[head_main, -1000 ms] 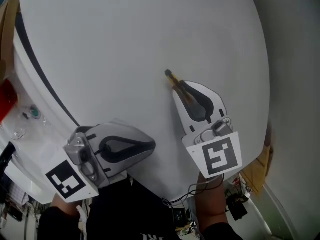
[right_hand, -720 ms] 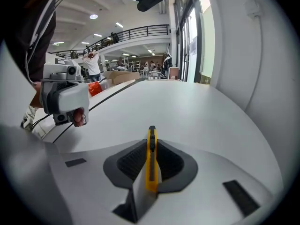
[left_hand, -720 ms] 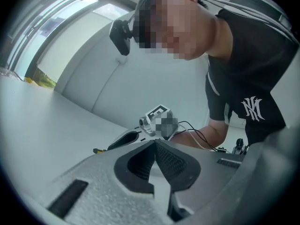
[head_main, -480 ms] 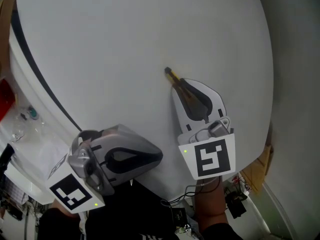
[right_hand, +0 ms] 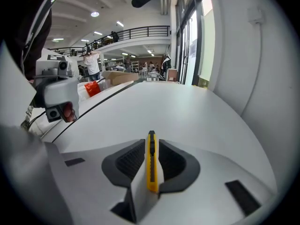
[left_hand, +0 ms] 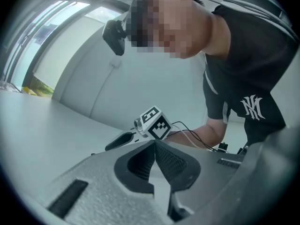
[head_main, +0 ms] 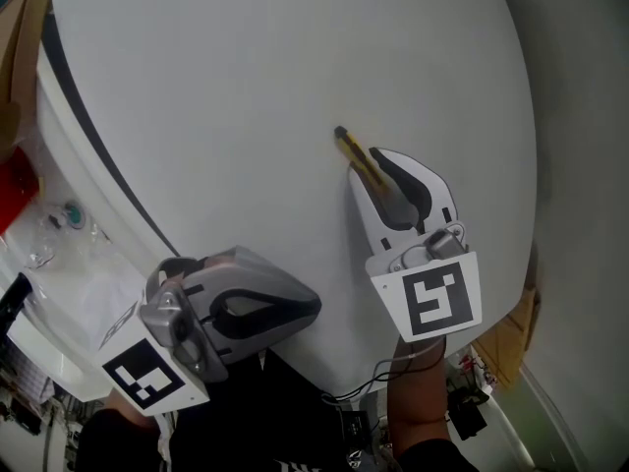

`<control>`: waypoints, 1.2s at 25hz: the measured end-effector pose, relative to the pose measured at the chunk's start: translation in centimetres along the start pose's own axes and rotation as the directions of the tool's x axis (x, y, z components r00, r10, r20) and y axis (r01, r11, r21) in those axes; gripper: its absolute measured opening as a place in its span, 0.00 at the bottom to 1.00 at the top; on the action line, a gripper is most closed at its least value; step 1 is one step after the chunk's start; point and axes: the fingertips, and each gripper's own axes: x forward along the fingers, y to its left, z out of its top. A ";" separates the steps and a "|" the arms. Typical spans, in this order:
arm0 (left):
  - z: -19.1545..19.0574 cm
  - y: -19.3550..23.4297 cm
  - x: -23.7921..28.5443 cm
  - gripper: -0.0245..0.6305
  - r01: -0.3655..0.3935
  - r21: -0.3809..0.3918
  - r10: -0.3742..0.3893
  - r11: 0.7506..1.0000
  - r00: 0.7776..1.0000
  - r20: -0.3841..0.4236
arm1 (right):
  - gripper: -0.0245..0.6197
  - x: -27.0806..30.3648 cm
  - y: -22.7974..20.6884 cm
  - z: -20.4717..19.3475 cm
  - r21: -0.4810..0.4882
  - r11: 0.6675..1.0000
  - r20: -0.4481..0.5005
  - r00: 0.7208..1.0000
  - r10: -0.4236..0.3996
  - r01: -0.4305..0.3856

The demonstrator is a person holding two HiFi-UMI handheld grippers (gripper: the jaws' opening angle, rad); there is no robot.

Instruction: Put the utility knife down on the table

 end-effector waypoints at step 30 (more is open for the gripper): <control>15.2 -45.7 -5.2 0.05 -0.208 0.163 0.188 0.964 0.974 0.126 | 0.05 -55.2 32.4 1.7 -0.036 0.985 0.689 0.710 0.147 -0.168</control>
